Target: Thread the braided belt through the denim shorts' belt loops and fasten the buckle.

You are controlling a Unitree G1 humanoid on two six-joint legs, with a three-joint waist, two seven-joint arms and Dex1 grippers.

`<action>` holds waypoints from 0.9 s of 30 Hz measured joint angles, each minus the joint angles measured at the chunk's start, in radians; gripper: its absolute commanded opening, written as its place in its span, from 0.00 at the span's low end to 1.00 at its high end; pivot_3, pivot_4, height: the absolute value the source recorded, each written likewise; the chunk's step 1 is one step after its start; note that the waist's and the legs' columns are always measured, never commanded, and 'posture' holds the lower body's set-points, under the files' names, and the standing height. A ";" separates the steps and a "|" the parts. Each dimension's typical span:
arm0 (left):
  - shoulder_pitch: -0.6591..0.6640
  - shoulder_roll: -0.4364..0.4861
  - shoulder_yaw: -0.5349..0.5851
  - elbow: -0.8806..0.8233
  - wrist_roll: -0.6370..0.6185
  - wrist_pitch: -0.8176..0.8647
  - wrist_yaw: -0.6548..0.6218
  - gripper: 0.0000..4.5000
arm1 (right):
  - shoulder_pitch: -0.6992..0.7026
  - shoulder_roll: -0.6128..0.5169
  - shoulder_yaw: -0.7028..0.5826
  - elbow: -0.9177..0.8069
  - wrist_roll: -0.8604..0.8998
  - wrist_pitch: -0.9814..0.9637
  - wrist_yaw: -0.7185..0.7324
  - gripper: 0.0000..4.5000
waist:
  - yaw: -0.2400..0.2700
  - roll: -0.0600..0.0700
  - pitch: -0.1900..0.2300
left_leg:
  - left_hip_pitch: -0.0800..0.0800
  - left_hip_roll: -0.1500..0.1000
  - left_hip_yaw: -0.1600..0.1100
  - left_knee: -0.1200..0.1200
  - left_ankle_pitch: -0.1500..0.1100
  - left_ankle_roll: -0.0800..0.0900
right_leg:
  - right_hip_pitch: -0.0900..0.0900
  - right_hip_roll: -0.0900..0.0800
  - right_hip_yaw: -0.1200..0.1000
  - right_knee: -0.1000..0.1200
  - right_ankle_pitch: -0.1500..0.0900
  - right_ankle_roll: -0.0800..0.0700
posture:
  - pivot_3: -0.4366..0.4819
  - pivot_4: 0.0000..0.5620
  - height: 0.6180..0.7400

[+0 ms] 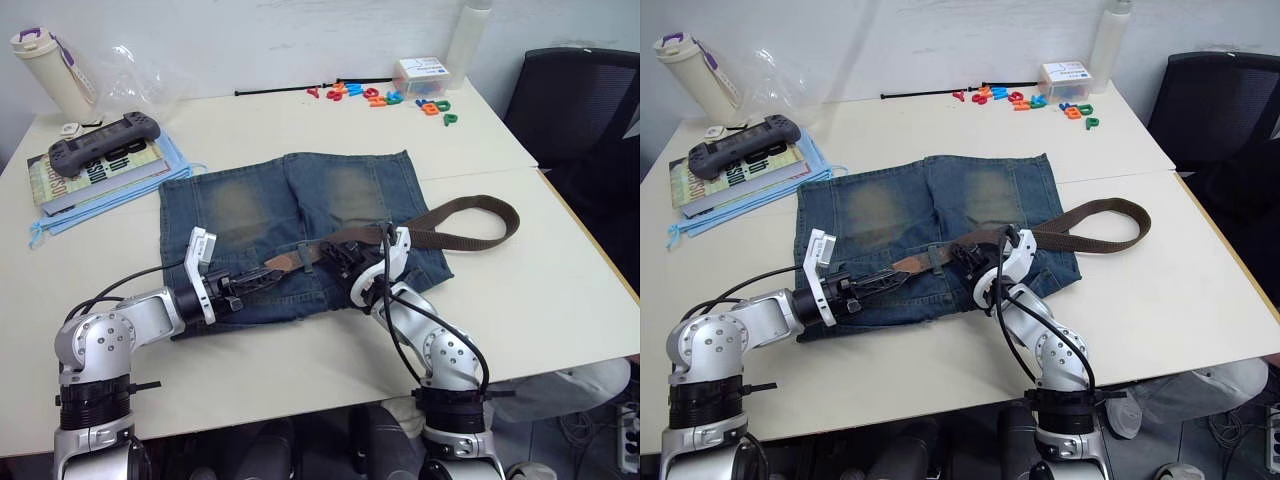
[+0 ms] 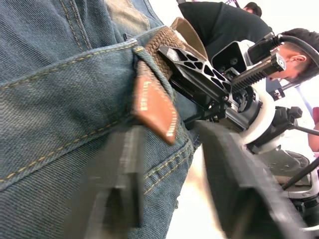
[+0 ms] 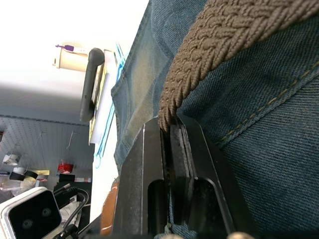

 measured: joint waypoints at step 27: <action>-0.046 -0.030 -0.018 0.023 -0.009 -0.006 0.051 0.00 | 0.114 -0.324 -0.007 -0.378 0.063 0.178 -0.010 0.97 | 0.007 -0.001 0.000 | -0.001 -0.001 0.000 0.001 0.000 0.001 | 0.001 -0.001 0.000 -0.001 0.000 0.000 | 0.48 0.27 0.34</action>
